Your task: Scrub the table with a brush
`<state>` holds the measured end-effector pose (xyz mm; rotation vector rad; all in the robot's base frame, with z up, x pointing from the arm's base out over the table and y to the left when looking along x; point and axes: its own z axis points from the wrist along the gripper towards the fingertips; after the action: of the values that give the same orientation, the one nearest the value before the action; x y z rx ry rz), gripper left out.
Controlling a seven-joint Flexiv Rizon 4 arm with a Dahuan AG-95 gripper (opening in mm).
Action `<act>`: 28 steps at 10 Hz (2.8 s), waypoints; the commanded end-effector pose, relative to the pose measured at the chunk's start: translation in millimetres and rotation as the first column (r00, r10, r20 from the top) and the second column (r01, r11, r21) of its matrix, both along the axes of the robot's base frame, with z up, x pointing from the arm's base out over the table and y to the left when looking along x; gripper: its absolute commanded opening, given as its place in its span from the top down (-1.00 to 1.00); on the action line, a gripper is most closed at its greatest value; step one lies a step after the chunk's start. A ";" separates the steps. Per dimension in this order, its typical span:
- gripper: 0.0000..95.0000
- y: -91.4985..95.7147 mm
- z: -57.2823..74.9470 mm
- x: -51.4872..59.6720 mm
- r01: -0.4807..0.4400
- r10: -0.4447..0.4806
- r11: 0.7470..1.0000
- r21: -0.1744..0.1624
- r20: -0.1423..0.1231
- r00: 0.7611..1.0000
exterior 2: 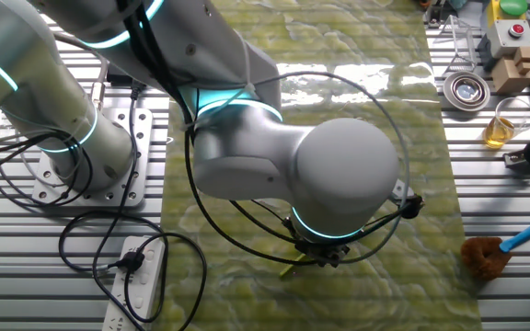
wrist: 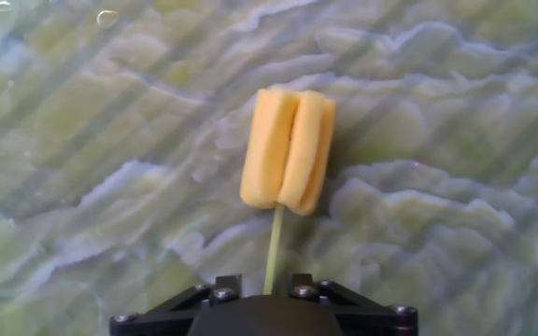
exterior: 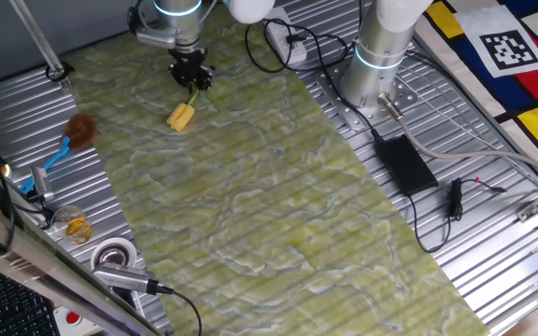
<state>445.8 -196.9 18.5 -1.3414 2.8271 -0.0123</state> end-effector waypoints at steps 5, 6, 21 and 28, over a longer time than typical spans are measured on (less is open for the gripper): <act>0.60 -0.9 -3.5 0.1 -0.031 0.031 0.998 -0.049 -0.009 0.999; 0.60 -1.0 -1.8 0.2 -0.013 0.013 0.999 -0.038 -0.002 1.000; 0.60 -5.0 2.8 0.3 -0.008 0.008 0.998 -0.069 -0.008 1.000; 0.60 -8.8 7.5 0.4 0.107 -0.109 0.993 0.054 0.036 0.993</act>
<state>444.4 -207.3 25.0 -1.2205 2.8405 -0.0107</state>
